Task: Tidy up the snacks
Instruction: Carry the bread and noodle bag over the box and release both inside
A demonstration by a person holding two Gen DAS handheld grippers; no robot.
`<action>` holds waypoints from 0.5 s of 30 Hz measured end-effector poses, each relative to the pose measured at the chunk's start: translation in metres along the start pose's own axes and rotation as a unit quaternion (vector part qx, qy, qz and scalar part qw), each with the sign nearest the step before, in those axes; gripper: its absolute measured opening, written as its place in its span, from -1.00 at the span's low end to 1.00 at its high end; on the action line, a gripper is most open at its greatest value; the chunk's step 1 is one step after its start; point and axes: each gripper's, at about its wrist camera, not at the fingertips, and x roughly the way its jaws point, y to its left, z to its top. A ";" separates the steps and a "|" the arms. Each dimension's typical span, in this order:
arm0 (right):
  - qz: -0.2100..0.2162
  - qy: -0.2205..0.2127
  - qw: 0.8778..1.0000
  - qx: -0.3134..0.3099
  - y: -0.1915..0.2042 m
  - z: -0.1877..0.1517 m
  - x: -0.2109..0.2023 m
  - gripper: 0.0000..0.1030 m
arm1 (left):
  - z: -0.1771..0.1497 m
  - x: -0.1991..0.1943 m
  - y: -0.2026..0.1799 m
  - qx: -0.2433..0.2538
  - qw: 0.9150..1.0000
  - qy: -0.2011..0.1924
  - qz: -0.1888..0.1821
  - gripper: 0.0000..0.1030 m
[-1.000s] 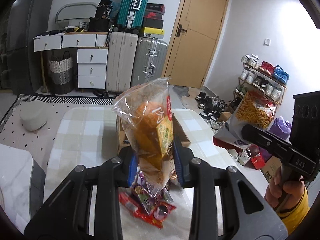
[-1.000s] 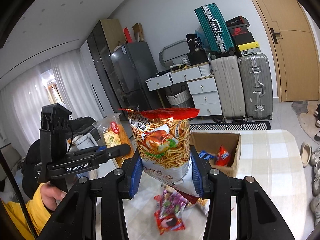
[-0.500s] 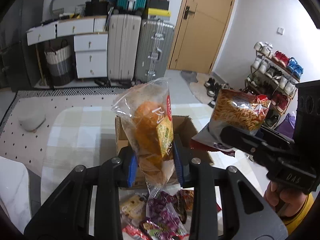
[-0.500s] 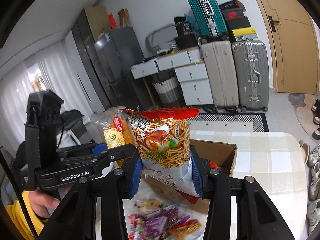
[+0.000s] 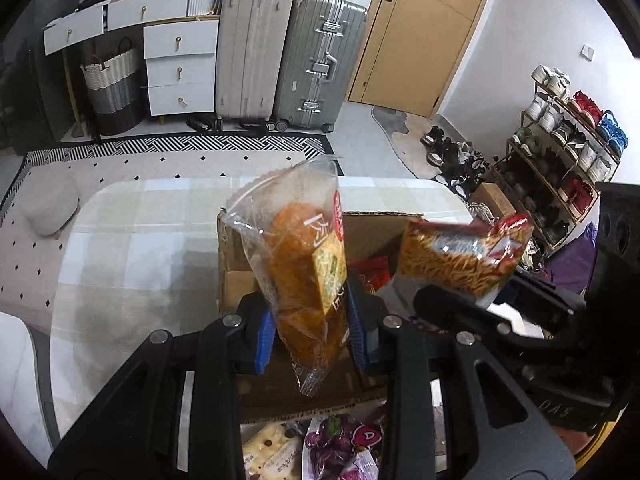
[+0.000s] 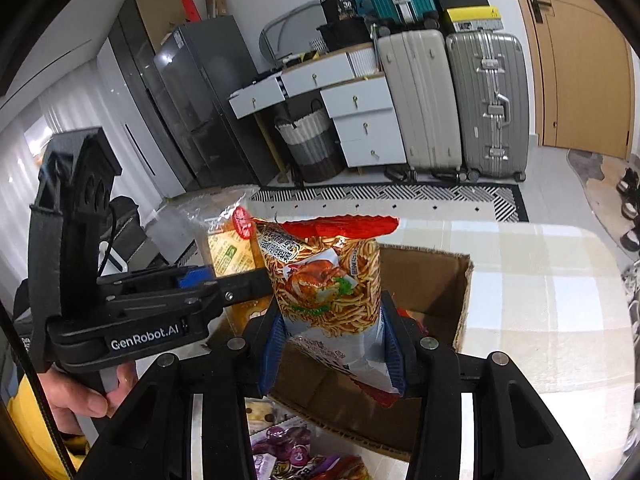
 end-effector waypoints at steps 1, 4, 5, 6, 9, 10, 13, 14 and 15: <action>0.001 0.003 1.000 0.001 -0.002 -0.002 0.004 -0.15 | -0.001 0.003 0.001 0.000 1.000 0.000 -0.001 -0.46; 0.001 0.010 1.000 0.004 -0.006 -0.006 0.011 -0.15 | 0.000 0.017 0.003 0.001 1.000 0.005 -0.001 -0.46; 0.001 0.012 1.000 0.005 -0.007 -0.007 0.013 -0.15 | 0.000 0.021 0.004 0.000 1.000 0.006 -0.002 -0.46; 0.001 0.013 1.000 0.007 -0.008 -0.010 0.014 -0.15 | -0.001 0.025 0.004 0.000 1.000 0.007 -0.002 -0.46; 0.002 0.021 1.000 0.012 -0.010 -0.012 0.018 -0.15 | -0.007 0.033 0.002 0.000 1.000 0.011 -0.001 -0.46; 0.002 0.022 1.000 0.011 -0.009 -0.013 0.019 -0.15 | -0.007 0.036 0.002 -0.001 1.000 0.012 -0.002 -0.46; 0.002 0.025 1.000 0.009 -0.007 -0.015 0.021 -0.15 | -0.014 0.036 -0.001 -0.003 1.000 0.014 -0.005 -0.46; 0.003 0.027 1.000 0.010 -0.007 -0.016 0.022 -0.15 | -0.015 0.037 -0.002 -0.001 1.000 0.017 -0.005 -0.46; 0.003 0.029 1.000 0.010 -0.007 -0.017 0.022 -0.15 | -0.017 0.037 -0.002 0.001 1.000 0.017 -0.002 -0.46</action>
